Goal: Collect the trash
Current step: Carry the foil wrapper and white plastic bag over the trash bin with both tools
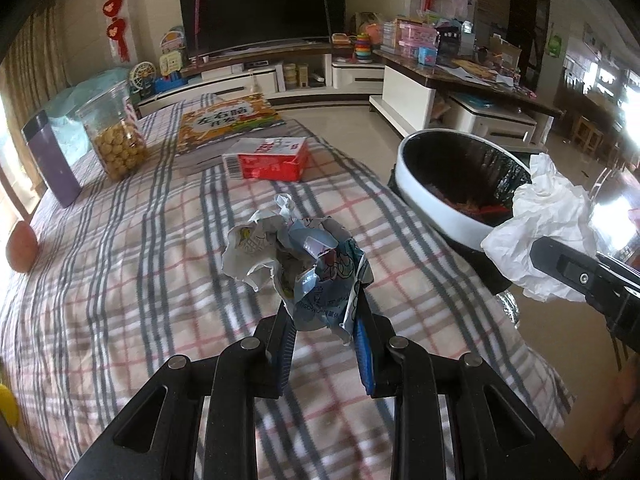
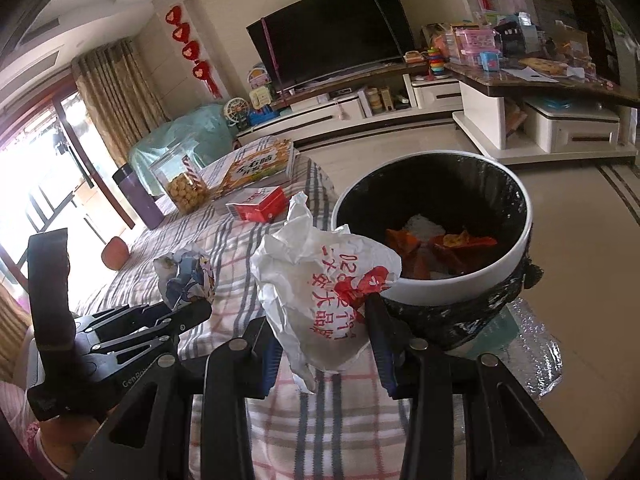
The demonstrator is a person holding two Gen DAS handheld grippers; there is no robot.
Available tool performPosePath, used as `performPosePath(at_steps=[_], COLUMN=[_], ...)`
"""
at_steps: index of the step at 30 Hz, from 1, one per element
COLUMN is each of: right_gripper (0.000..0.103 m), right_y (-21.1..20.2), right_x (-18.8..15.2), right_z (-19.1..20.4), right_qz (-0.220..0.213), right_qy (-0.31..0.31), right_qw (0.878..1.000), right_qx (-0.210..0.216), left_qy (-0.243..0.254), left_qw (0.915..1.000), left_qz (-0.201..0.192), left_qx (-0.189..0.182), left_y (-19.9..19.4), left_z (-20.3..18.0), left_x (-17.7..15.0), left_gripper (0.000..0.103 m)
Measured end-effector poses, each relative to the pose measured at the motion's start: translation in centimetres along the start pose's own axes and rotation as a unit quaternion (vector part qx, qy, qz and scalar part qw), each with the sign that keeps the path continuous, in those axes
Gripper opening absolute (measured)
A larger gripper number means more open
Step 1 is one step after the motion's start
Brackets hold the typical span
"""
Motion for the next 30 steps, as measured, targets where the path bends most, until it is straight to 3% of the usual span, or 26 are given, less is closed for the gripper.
performPosePath(at_steps=[30], right_gripper=[0.039], right_y=[-0.8], right_x=[3.5], right_z=[-6.4], right_qz=[-0.012], right_qy=[0.022], right_qw=[0.999], right_qx=[-0.037], left_qy=[0.032], left_qw=[0.9993], left_qz=[-0.012], left_qx=[-0.015], left_y=[2.1], left_z=[-4.8], left_x=[4.1], left_gripper=[0.025])
Point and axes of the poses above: each gripper's, at about its wrist camera, not at the fingertips, and y roughly the way its jaws point, z to its left, x to its top, the point moved 8 cm from there along y, roughly the way its jaws point, and after that the axes turned 1 degree about -y, right-handed, at the moved point
